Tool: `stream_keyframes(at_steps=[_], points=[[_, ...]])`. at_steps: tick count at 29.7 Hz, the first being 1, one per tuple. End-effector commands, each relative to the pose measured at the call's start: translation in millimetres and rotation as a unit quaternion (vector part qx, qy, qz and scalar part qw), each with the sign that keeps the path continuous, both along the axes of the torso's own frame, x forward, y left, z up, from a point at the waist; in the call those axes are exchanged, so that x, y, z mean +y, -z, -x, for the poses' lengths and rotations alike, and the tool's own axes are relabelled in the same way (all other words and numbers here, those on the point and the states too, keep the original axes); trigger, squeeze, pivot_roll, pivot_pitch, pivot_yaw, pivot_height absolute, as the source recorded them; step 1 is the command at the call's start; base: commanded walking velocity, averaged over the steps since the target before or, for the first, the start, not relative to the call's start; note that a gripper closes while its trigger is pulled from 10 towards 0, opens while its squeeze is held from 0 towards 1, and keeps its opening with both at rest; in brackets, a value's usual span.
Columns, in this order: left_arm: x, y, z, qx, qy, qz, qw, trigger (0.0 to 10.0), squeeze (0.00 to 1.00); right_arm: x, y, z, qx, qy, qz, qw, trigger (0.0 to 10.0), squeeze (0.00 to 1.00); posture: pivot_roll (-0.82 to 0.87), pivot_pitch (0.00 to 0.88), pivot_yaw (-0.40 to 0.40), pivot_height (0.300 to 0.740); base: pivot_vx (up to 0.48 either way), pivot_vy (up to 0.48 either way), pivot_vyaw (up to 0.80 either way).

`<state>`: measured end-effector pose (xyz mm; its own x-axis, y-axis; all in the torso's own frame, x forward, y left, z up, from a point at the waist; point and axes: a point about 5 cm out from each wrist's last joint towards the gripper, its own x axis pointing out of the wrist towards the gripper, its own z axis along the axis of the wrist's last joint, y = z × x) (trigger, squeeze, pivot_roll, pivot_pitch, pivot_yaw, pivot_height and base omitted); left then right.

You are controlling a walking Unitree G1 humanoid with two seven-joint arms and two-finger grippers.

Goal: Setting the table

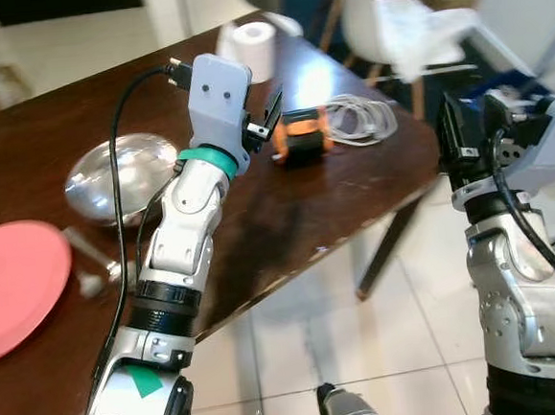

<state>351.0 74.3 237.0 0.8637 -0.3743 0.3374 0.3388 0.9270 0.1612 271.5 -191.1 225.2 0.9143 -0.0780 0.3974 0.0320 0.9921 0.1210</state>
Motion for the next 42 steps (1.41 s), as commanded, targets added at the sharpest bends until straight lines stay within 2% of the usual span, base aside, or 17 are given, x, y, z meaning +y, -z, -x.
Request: stream_keyframes(at_steps=[1, 42], points=[[1.9, 2.7, -0.5, 0.005, -0.003, -0.003, 1.0, 10.0, 0.0, 1.0, 1.5, 1.0, 0.006, -0.003, -0.006, 1.0, 10.0, 0.0, -0.02, 0.0, 0.067, 0.74, 0.0, 0.0, -0.8], [-0.8, 2.7, -1.1, 0.005, -0.001, 0.0, 1.0, 10.0, 0.0, 0.9, 2.3, -0.1, 0.012, -0.003, -0.005, 1.0, 10.0, 0.0, -0.02, 0.0, 0.062, 0.74, 0.0, 0.0, -0.8]])
